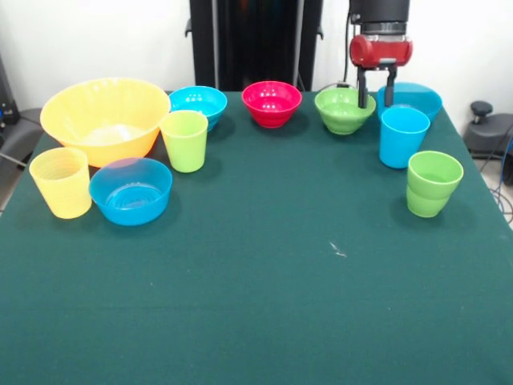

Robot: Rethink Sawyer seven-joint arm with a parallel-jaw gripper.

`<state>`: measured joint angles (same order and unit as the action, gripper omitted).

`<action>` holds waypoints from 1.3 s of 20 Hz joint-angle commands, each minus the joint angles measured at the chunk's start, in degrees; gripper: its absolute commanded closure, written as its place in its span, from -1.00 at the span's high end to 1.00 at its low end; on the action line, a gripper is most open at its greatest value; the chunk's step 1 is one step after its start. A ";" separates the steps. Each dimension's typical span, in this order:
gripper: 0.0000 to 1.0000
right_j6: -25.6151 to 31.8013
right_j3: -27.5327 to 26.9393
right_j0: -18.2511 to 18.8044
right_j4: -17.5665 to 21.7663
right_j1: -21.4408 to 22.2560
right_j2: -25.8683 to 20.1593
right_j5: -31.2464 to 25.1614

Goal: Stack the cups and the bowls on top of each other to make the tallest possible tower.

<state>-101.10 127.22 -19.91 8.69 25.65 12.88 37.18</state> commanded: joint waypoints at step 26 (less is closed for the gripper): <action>1.00 -10.62 -6.94 3.15 0.11 -7.26 -7.02 3.40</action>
<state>-101.10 126.17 -17.02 9.17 20.66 12.27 39.67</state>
